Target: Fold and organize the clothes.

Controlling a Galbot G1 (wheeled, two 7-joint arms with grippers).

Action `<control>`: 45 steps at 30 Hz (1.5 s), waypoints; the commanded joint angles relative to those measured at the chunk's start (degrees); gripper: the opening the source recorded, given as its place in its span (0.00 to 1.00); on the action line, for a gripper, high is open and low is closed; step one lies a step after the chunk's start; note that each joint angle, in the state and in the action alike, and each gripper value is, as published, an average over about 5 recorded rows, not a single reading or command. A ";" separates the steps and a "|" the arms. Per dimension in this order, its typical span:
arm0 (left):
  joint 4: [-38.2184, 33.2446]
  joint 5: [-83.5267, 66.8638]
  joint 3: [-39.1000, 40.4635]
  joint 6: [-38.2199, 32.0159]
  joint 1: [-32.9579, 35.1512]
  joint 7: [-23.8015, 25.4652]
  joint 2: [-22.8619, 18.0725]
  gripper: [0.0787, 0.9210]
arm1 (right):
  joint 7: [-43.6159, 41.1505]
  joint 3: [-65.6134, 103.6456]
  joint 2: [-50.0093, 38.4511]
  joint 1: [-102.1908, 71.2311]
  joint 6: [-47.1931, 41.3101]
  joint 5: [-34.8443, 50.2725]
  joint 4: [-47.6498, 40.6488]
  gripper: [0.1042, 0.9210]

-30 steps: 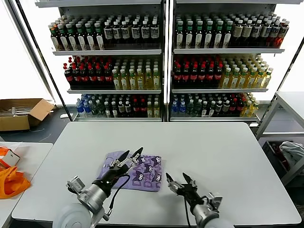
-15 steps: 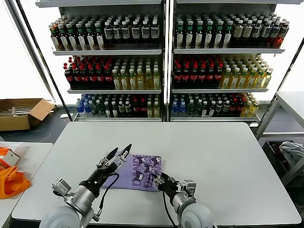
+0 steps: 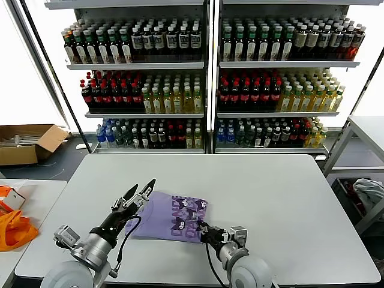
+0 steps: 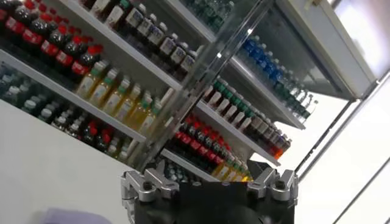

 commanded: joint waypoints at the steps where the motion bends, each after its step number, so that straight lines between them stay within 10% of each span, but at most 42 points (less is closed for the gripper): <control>1: -0.15 -0.12 -2.06 0.12 0.49 -0.48 -0.14 0.88 | -7.04 11.91 -10.80 -6.85 -0.66 -11.38 5.62 0.00; 12: 1.30 0.26 -0.29 0.32 -0.67 -1.12 -1.45 0.88 | -10.12 22.72 -15.36 -14.34 2.91 -20.11 9.29 0.04; 23: 1.00 0.01 -1.16 0.37 -0.23 -1.38 -1.13 0.88 | -8.17 16.17 -10.04 -9.29 9.17 -21.35 11.70 0.42; 35: 1.63 1.50 -1.09 0.40 -0.01 -1.51 -1.79 0.88 | -9.58 -5.13 0.99 8.08 6.37 -17.46 -4.50 0.83; 45: 2.45 1.63 -1.13 0.41 -0.44 -1.58 -2.46 0.88 | -8.20 -7.78 0.89 11.37 2.41 -27.86 -12.23 0.88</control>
